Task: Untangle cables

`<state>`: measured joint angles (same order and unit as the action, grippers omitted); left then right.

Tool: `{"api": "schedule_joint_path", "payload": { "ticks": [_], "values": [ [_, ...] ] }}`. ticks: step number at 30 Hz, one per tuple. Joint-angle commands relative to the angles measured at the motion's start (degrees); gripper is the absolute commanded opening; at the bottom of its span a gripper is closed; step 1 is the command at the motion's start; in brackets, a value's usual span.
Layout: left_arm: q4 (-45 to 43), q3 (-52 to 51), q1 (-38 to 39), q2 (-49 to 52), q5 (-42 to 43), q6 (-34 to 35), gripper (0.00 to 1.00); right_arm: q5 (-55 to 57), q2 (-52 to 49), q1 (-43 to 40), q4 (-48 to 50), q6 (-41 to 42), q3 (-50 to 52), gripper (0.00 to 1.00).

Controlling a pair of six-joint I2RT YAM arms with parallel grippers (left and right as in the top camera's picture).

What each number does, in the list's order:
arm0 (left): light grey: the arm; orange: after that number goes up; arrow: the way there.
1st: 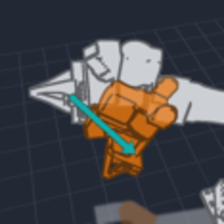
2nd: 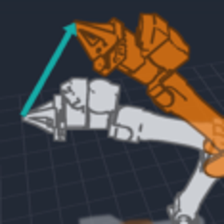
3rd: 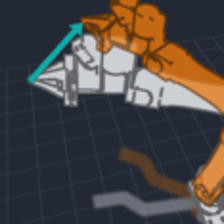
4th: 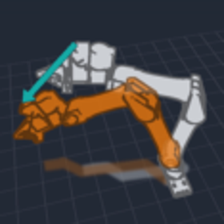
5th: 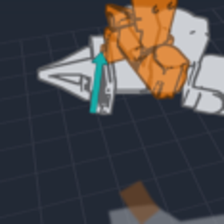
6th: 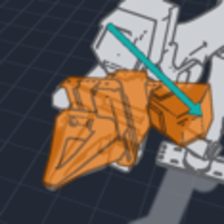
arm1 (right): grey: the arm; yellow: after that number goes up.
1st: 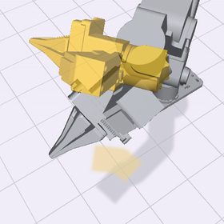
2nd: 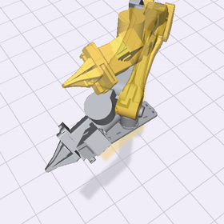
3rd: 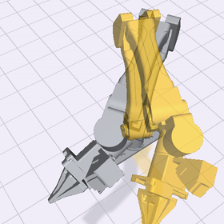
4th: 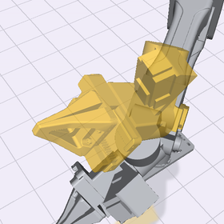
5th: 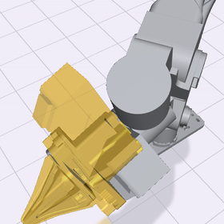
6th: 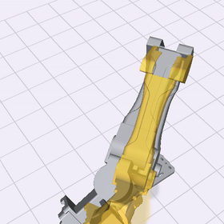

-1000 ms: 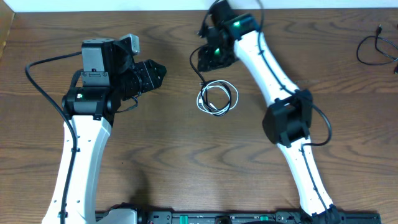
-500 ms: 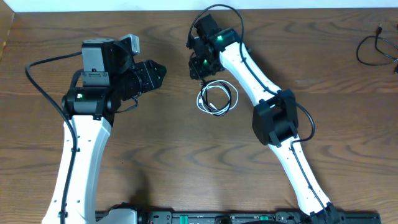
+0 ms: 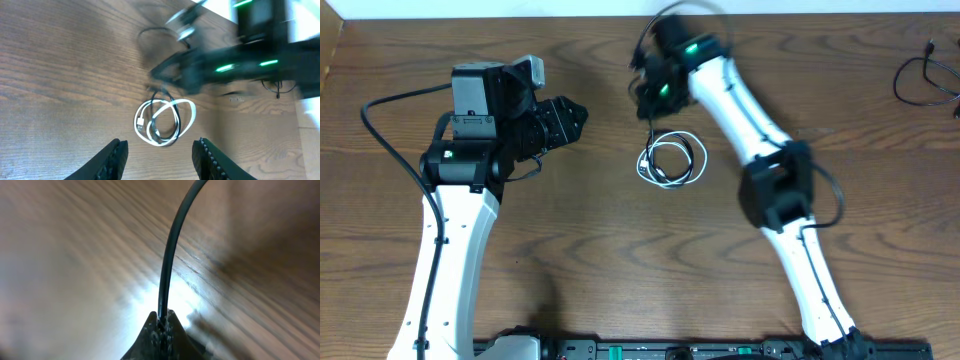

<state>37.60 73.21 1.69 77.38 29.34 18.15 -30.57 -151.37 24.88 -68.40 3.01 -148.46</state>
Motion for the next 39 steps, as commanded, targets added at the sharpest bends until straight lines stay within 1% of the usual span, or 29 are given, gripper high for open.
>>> {"api": "schedule_joint_path", "payload": {
  "ticks": [1,2,3,4,6,8,12,14,19,25,29,33,35,39],
  "values": [
    [0.9,0.7,-0.2,0.0,-0.5,-0.6,0.52,-18.0,13.2,-5.4,0.0,3.2,-2.5,0.01],
    [1.2,0.7,-0.1,0.0,-0.5,-0.6,0.54,-21.3,14.7,-6.3,0.0,3.2,-2.5,0.01],
    [2.0,0.7,-0.1,0.0,0.0,-0.6,0.59,-26.3,18.5,-8.4,0.0,3.2,-2.5,0.01],
    [2.2,0.7,0.0,0.0,0.0,-0.6,0.60,-27.0,19.2,-8.8,0.0,3.2,-2.5,0.01],
    [2.4,0.7,1.0,0.0,0.2,-0.6,0.66,-27.2,23.3,-10.1,-0.2,5.6,-2.5,0.01],
    [2.4,0.7,2.3,0.0,0.2,-0.9,0.69,-26.9,24.8,-10.3,-0.7,7.6,-2.5,0.01],
    [1.1,0.4,6.2,0.1,0.2,-2.0,0.80,-25.6,25.9,-10.3,-1.1,9.0,-2.5,0.01],
    [-0.3,0.2,8.8,0.2,0.2,-2.0,0.85,-21.9,25.9,-10.2,-2.0,9.9,-2.5,0.01],
    [-1.8,0.2,12.5,1.9,0.5,-1.2,0.86,-20.5,25.9,-10.3,-2.3,9.9,-2.5,0.01],
    [-3.9,0.1,13.9,8.7,5.0,-3.0,0.86,-20.4,25.9,-10.3,-2.9,9.8,-2.5,0.01],
    [-11.6,0.1,13.9,14.1,5.9,-4.7,0.84,-20.4,25.9,-10.7,-3.5,9.8,-2.5,0.01],
    [-18.5,0.2,14.0,19.0,7.5,-5.7,0.79,-20.4,25.9,-11.0,-3.9,9.8,-2.5,0.01],
    [-20.3,0.2,14.0,21.7,7.5,-5.7,0.76,-20.4,25.9,-11.3,-4.1,9.8,-2.5,0.01],
    [-23.1,0.2,14.3,24.5,7.5,-4.9,0.75,-20.4,25.9,-11.8,-4.7,9.8,-2.5,0.01]
  ]
}}
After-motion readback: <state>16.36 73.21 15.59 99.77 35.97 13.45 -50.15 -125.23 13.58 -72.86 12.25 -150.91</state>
